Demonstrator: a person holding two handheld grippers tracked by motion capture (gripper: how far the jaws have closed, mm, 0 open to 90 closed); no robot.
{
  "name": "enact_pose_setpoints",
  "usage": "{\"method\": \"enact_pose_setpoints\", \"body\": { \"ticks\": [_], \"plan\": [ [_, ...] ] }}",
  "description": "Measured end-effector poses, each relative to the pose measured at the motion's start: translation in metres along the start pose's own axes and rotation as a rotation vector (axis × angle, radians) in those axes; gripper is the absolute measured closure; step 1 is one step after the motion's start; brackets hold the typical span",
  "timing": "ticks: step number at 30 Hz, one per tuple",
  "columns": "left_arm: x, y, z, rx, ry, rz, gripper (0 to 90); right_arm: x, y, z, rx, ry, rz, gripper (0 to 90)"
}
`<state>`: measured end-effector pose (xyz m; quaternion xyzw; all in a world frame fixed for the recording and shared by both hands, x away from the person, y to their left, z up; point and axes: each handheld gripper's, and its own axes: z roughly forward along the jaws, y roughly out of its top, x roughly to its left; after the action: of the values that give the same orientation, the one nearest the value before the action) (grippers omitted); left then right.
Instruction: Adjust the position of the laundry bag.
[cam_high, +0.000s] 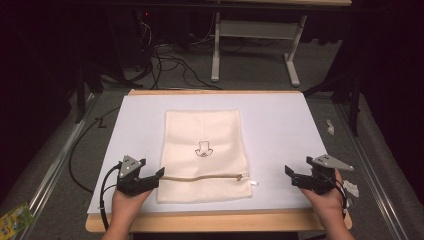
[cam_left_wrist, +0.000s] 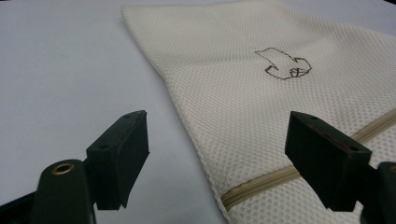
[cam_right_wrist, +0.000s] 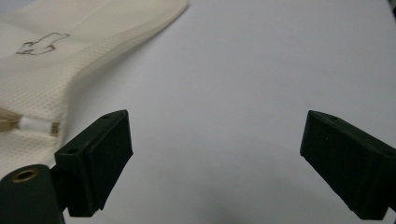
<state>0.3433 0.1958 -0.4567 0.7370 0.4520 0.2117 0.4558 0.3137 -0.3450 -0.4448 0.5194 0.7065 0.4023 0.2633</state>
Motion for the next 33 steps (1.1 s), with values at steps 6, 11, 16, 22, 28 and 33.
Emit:
{"method": "enact_pose_setpoints", "body": {
  "ticks": [6,11,16,22,28,33],
  "plan": [
    [0.000,0.002,-0.001,-0.010,0.024,0.024,22.3,0.040,0.002,0.012,0.027,0.113,-0.051,23.0],
    [-0.001,0.002,0.001,0.002,0.012,0.032,22.3,0.090,-0.003,0.029,0.097,0.179,-0.148,40.8],
    [-0.003,0.004,0.000,-0.009,0.008,0.056,22.3,0.115,-0.010,0.042,0.168,0.218,-0.205,58.0],
    [-0.001,0.006,-0.002,-0.005,0.000,0.056,22.3,0.117,-0.013,0.047,0.217,0.238,-0.255,88.7],
    [-0.001,0.007,-0.006,-0.017,-0.009,0.049,22.5,0.109,-0.022,0.022,0.239,0.285,-0.268,85.6],
    [0.000,0.007,-0.002,0.004,-0.017,0.048,22.8,0.102,-0.013,0.017,0.159,0.300,-0.188,69.3]
  ]
}}
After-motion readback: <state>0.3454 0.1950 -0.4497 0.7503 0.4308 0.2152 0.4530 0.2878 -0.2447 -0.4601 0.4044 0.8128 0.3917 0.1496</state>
